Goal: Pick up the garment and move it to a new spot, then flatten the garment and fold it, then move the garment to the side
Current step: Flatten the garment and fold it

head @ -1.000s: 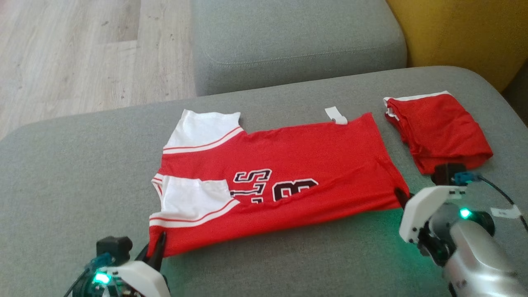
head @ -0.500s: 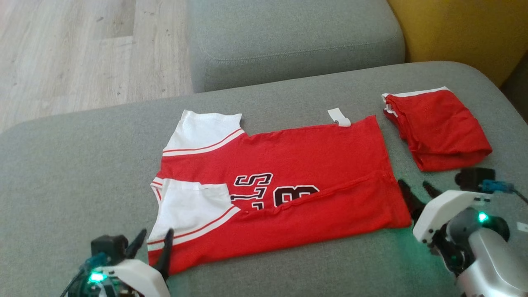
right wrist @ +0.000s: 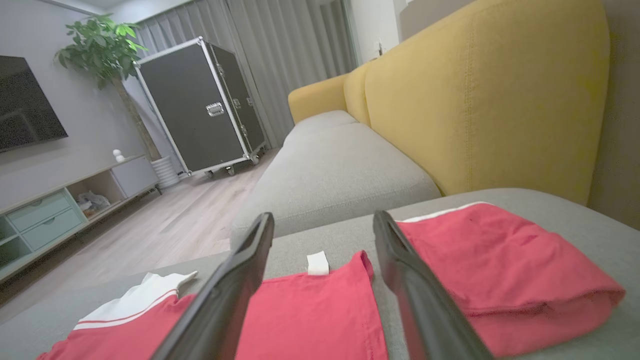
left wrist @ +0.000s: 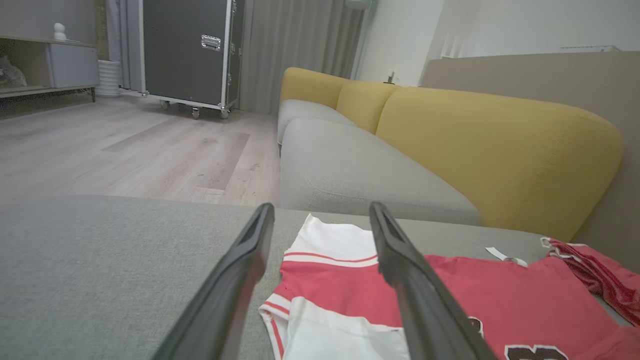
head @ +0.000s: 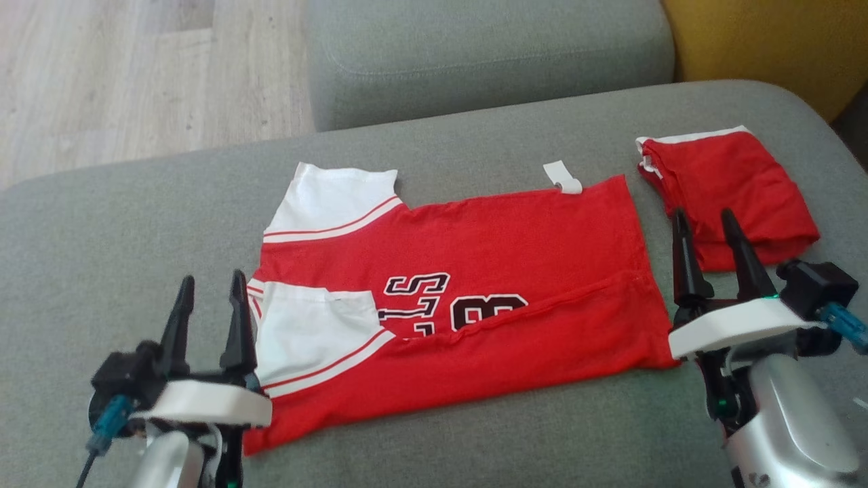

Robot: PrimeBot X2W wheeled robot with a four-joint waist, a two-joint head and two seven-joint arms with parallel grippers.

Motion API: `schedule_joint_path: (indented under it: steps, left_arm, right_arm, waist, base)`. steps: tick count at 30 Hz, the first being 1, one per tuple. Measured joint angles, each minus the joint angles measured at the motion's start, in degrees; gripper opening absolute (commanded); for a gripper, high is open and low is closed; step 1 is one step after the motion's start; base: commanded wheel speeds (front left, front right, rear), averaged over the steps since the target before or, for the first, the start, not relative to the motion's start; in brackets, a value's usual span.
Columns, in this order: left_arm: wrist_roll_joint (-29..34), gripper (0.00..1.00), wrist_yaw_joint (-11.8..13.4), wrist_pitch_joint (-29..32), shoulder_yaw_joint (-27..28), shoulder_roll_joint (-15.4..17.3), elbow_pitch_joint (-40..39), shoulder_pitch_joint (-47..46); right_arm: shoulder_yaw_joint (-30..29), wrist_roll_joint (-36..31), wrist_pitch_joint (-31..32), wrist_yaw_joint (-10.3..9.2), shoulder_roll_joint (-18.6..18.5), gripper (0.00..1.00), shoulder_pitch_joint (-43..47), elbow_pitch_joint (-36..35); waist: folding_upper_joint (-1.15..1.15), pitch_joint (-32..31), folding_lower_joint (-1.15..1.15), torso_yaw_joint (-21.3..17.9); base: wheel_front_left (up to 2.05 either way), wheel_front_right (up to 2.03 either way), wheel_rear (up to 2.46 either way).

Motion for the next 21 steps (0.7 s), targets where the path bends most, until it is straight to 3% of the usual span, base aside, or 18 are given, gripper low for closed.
schedule_joint_path:
  steps: [6,11,16,21]
  left_arm:
    - [2.81,1.00,-0.87,-0.35,3.21,-2.04,-2.20,-1.19]
    - [4.99,1.00,-2.38,-0.35,3.12,-1.94,0.45,-4.41]
    - [6.98,1.00,-3.69,3.09,0.55,0.59,6.26,-13.04]
    - [7.62,1.00,-5.08,10.46,-3.02,3.79,13.16,-24.87]
  right_arm:
    - [-1.04,-2.71,-1.44,0.00,1.71,1.00,-0.23,-1.48]
    - [-1.69,-4.14,-1.56,0.00,2.12,1.00,-0.62,-2.30]
    - [-2.09,-4.94,-1.60,0.01,2.68,1.00,-2.92,-3.58]
    - [-2.15,-5.53,-1.60,0.01,3.28,1.00,-5.83,-4.61]
  waist:
    - [0.00,1.94,0.00,-0.57]
    - [0.00,4.93,0.00,-1.07]
    - [0.00,8.74,0.01,-1.58]
    - [0.00,12.89,0.01,-2.32]
  base:
    - [0.00,0.00,0.00]
    - [0.00,0.00,0.00]
    - [0.00,0.00,0.00]
    - [0.00,0.00,0.00]
